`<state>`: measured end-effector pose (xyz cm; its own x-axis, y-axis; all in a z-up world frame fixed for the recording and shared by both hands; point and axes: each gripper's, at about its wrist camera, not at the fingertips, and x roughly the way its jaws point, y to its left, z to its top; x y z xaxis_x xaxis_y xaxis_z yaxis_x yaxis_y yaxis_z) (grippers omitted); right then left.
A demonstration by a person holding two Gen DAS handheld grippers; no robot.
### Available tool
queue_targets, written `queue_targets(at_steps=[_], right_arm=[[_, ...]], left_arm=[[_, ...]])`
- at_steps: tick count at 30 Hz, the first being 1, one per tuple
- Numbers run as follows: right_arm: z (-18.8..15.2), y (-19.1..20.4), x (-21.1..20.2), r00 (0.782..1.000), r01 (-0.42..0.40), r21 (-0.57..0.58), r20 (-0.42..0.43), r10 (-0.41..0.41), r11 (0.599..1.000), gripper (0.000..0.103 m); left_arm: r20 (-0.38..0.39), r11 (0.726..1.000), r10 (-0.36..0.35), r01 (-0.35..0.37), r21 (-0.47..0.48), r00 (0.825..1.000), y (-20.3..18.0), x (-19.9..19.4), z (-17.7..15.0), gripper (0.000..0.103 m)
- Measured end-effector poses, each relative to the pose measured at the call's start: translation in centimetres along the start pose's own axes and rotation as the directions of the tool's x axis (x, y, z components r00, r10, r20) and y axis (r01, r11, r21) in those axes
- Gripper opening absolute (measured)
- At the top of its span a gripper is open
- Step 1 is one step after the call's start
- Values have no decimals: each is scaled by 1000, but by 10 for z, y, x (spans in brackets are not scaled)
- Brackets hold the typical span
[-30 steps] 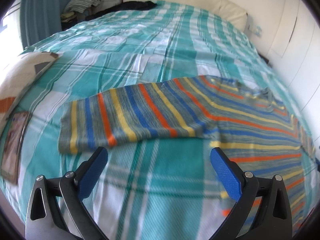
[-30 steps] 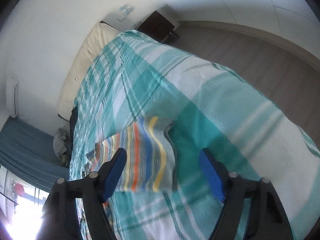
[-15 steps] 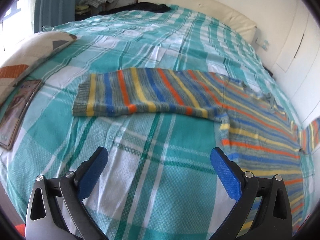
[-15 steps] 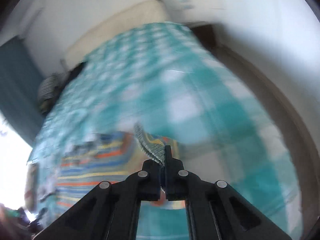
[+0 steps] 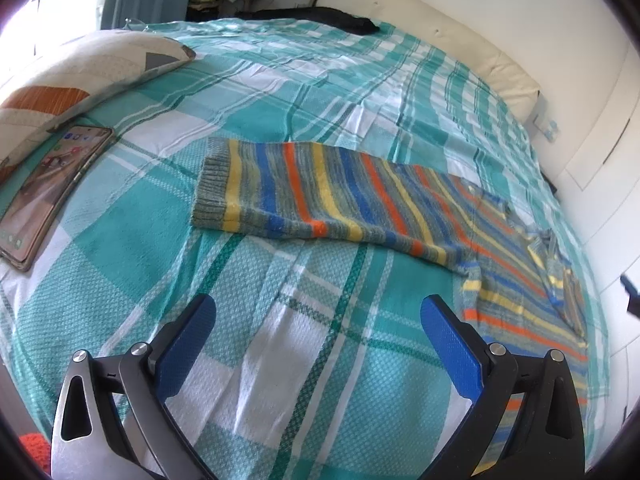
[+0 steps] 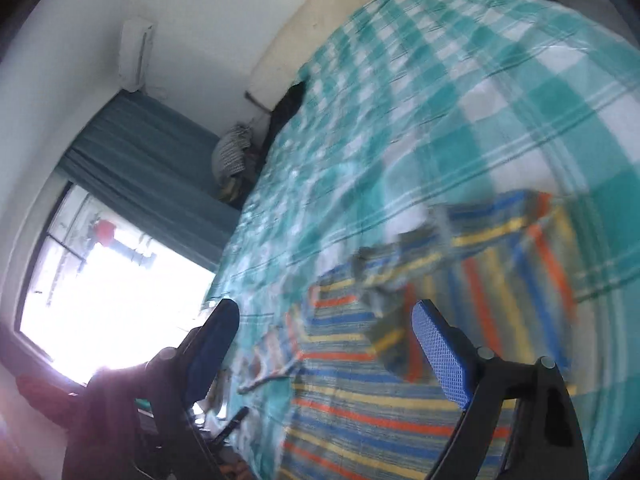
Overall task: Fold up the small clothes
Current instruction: 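Open the right gripper and withdraw it from the sweater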
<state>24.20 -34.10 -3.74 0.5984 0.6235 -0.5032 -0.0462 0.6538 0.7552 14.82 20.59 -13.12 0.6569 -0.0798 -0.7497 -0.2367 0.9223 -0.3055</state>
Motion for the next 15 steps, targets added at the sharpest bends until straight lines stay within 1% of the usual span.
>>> queue_targets(at_steps=[2,4,6,7,8,9,10,11,13,14,15], right_arm=[[0,-22,-14,999,49,35,-3,-49,998,83],[-7,-49,-17,997,63,97,-42,-59,993,81],[-20,-76,-5,992,79,153,-114,-62,985,78],[-30,-90,2,983,131,165,-151,-106,978,75],[-38,-94,9,972,187,156,-174,-159,970,72],[-49,-103,12,944,289,128,-205,-260,949,69],[-58,-108,12,900,401,73,-217,-378,913,58],[-61,-108,11,891,421,44,-205,-405,906,50],[-68,-94,4,876,455,-55,-153,-457,889,50],[-72,-84,0,873,460,-110,-122,-472,881,50],[-74,-74,-3,878,450,-151,-107,-467,880,50]], left_arm=[[-10,1000,-1,1,11,1000,-4,4,-1,102],[-25,999,4,-3,34,1000,-10,9,-5,102],[-29,997,33,-31,76,999,-17,12,-11,102],[-29,994,51,-48,99,998,-19,13,-14,102],[-32,992,63,-59,115,998,-20,14,-16,102],[-36,989,77,-72,131,996,-21,15,-18,102],[-40,987,84,-78,138,996,-21,17,-20,102],[-45,986,91,-84,145,995,-21,18,-21,102],[-45,982,106,-98,159,993,-22,21,-23,103],[-46,980,115,-105,167,992,-24,23,-24,103],[-47,977,129,-118,178,991,-26,25,-24,103]])
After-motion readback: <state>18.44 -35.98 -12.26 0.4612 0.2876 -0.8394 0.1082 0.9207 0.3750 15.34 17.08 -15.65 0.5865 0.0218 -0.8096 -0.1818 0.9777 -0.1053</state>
